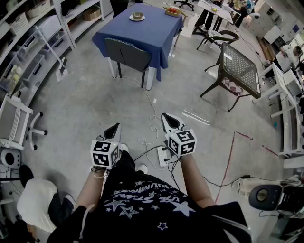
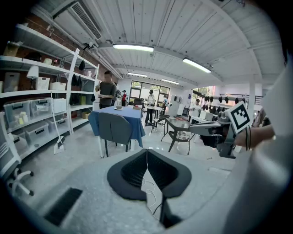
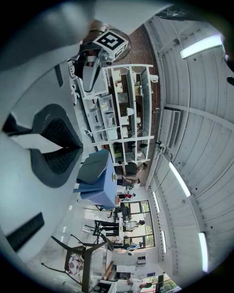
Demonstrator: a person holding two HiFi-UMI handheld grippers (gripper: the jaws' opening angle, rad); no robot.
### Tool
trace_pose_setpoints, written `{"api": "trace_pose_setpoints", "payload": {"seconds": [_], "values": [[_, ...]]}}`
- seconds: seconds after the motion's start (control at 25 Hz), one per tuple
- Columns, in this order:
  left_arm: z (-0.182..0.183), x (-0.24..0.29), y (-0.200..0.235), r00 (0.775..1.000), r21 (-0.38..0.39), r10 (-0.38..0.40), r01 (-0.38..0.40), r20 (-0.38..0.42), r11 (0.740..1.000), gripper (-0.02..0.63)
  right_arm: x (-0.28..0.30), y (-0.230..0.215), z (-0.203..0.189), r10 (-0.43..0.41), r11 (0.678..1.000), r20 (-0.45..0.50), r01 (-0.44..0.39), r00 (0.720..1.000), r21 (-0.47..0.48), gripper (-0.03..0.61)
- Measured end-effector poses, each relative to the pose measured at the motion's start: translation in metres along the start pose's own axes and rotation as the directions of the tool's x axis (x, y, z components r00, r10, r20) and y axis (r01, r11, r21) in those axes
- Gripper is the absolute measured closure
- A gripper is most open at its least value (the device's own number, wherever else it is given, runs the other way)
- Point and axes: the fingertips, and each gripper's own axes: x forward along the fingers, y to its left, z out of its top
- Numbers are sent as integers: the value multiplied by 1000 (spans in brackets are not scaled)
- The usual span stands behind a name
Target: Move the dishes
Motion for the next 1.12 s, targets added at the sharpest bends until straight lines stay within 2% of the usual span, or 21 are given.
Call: {"api": "trace_pose_setpoints", "payload": {"seconds": [0.16, 0.4, 0.56, 0.72, 0.92, 1.0, 1.12], "values": [[1, -6, 0, 1000, -3, 6, -6, 15, 1000, 594, -2, 0, -4, -5, 1000, 5, 5, 1000, 14, 572], [-13, -11, 2, 1000, -15, 2, -2, -7, 1000, 594, 1, 9, -7, 10, 1000, 7, -10, 1000, 19, 572], [-10, 6, 9, 1000, -20, -10, 10, -13, 1000, 594, 8, -2, -2, -6, 999, 28, 5, 1000, 49, 572], [8, 36, 23, 999, -20, -36, 36, 5, 999, 594, 27, -21, 9, -30, 992, 64, 22, 997, 123, 568], [35, 81, 59, 998, -23, -63, 63, 6, 998, 594, 74, -45, 26, -30, 988, 48, 22, 998, 155, 354], [50, 104, 77, 998, -33, -70, 70, 8, 997, 594, 99, -60, 36, -47, 987, 39, 40, 998, 157, 309], [75, 141, 103, 995, -25, -95, 95, 0, 995, 594, 138, -81, 57, -77, 981, 36, 69, 996, 183, 275]]}}
